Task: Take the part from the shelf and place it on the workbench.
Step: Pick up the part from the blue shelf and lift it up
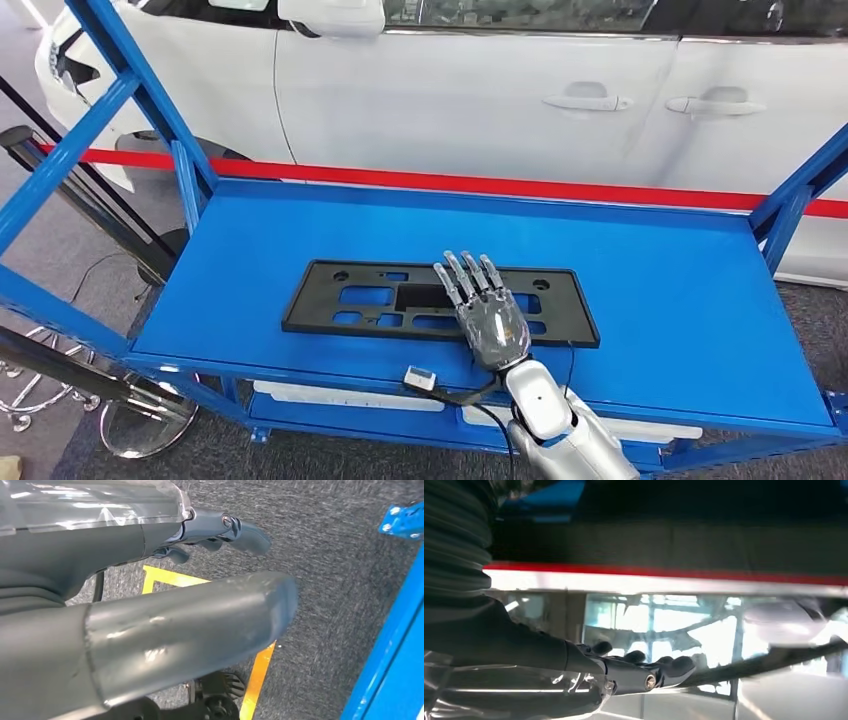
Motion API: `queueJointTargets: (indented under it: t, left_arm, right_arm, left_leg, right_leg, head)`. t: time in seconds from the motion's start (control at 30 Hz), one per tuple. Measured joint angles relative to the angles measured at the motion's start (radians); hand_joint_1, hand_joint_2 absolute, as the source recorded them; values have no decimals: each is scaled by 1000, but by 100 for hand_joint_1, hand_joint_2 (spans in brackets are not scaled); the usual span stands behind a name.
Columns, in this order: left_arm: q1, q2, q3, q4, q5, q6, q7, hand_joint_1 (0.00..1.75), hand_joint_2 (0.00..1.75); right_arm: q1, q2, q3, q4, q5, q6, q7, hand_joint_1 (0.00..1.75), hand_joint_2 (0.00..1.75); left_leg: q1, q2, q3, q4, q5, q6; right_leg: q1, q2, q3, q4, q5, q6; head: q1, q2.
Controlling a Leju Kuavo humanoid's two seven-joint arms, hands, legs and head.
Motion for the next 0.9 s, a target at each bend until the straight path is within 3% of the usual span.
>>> queueJointTargets:
  t: [0.07,0.1,0.13,0.23,0.3,0.4,0.47,0.53,0.57,0.6,0.63,0.67,0.73,0.77,0.8,0.9]
  left_arm:
    - [-3,1,0,0,-7,-2,0,0,0]
    - [-3,1,0,0,-10,-2,0,0,0]
    - [-3,1,0,0,-14,-2,0,0,0]
    - [-11,2,0,0,-21,-3,-1,0,0]
    - [-17,2,0,0,-25,-4,-1,0,0]
    - [-18,2,1,0,-32,-8,-3,0,0]
    - [-20,2,1,0,-36,-10,-5,0,0]
    - [-20,2,2,0,-39,-10,-6,0,0]
    - [-19,2,2,0,-39,-10,-6,0,0]
    - [-18,2,2,0,-39,-10,-6,0,0]
    - [-18,2,3,0,-39,-10,-6,0,0]
    - [-18,2,4,0,-39,-10,-6,0,0]
    - [-19,1,5,0,-39,-11,-6,0,0]
    - [-19,1,6,0,-39,-11,-6,0,0]
    - [-19,1,6,0,-39,-12,-6,0,0]
    - [-19,1,7,0,-39,-12,-6,0,0]
  right_arm:
    - [-28,0,12,42,14,64,67,171,175]
    - [-46,0,26,67,15,99,104,173,175]
    - [-67,-1,42,92,15,129,134,174,175]
    - [-126,0,89,171,15,173,178,175,175]
    - [-158,0,110,215,15,186,184,175,175]
    - [-197,0,130,263,15,219,183,175,175]
    - [-219,0,137,285,15,238,181,175,175]
    - [-232,0,142,303,15,245,179,175,175]
    - [-235,0,145,310,15,246,179,175,175]
    - [-237,0,146,316,15,246,179,175,175]
    - [-240,0,147,321,15,246,179,175,175]
    - [-243,0,148,324,15,246,179,175,175]
    - [-249,0,149,329,15,246,179,175,175]
    - [-251,0,150,330,15,246,178,175,175]
    - [-253,0,152,332,15,246,178,175,175]
    - [-258,2,155,335,15,247,178,175,175]
  left_leg:
    - [0,0,-61,127,-48,-3]
    - [0,0,-73,150,-45,-4]
    - [0,0,-66,133,-24,-2]
    - [-2,1,27,-59,67,8]
    - [-5,0,58,-124,79,16]
    - [-3,0,61,-135,87,32]
    - [1,4,62,-144,96,44]
    - [0,6,58,-144,99,49]
    - [0,6,56,-144,99,50]
    - [0,6,56,-144,99,50]
    - [0,6,57,-144,99,50]
    - [0,5,59,-144,99,49]
    - [-2,2,63,-143,97,45]
    - [-3,1,62,-142,97,40]
    - [-4,0,61,-142,97,35]
    - [-4,-3,61,-146,99,18]
  right_leg:
    - [4,-2,1,0,-1,-4]
    - [5,-1,2,1,-2,-5]
    - [6,1,4,1,-2,-5]
    - [10,4,13,4,-6,-1]
    - [14,6,13,4,-6,7]
    - [15,7,12,5,-7,22]
    - [13,7,-11,59,-47,31]
    - [8,6,-68,184,-115,40]
    - [7,6,-95,243,-137,43]
    - [5,6,-109,275,-142,45]
    - [4,6,-105,267,-125,45]
    - [3,5,-82,221,-93,44]
    - [5,5,-13,78,-25,35]
    - [7,5,10,26,-7,30]
    - [9,6,21,-2,-1,26]
    - [8,4,24,-18,2,14]
  head:
    - [0,0]
    - [0,0]
    - [0,0]
    - [0,0]
    - [0,0]
    - [0,0]
    - [0,0]
    - [0,0]
    - [0,0]
    - [0,0]
    - [0,0]
    - [0,0]
    - [0,0]
    - [0,0]
    - [0,0]
    - [0,0]
